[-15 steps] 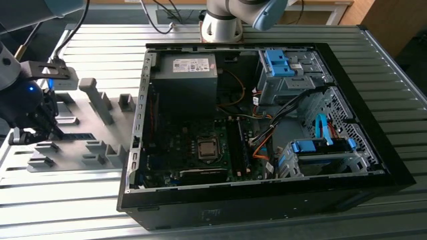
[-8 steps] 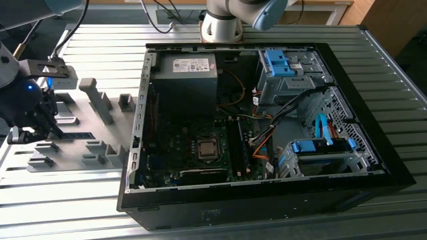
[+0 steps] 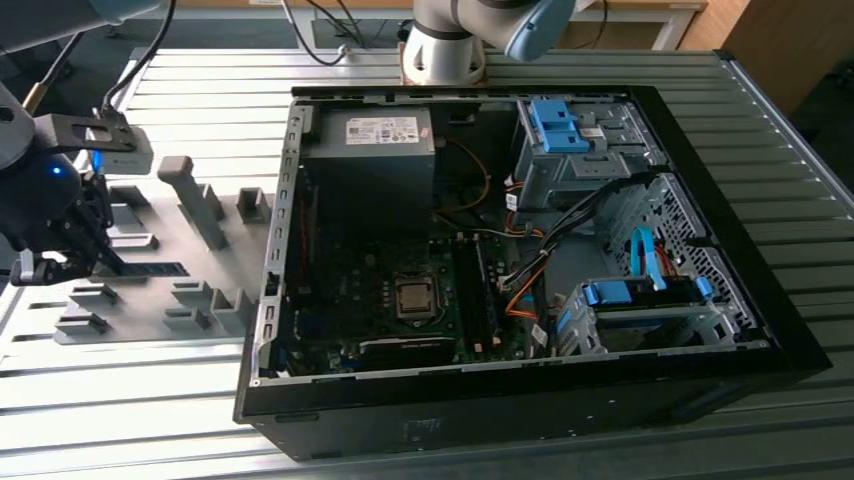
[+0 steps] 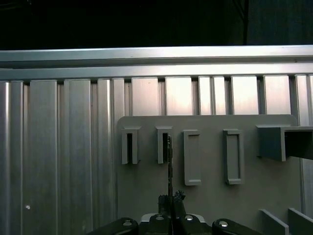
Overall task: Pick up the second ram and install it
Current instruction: 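Pick up the second ram and move it above second insertion slot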
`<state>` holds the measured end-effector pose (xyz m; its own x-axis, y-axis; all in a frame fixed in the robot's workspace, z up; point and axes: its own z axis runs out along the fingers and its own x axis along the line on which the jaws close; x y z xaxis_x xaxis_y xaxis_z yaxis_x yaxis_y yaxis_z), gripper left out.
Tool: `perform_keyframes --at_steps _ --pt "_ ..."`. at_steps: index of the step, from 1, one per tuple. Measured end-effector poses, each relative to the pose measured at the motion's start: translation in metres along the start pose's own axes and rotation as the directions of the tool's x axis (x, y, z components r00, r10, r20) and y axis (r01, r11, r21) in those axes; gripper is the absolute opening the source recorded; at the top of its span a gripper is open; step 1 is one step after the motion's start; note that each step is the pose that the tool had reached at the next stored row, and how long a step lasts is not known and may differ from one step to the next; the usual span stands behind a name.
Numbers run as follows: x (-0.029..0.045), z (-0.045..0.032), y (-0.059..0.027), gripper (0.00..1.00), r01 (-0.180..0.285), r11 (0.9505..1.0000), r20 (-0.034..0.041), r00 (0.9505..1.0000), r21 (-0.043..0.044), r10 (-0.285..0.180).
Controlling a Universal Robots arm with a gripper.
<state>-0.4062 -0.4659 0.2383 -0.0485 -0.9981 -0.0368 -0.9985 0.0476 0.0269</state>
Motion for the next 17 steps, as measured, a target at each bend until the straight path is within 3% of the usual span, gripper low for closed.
perform_keyframes --at_steps 17 --pt "-0.0006 -0.0143 0.0004 0.14 0.0 1.0 0.0 1.0 0.0 0.0"
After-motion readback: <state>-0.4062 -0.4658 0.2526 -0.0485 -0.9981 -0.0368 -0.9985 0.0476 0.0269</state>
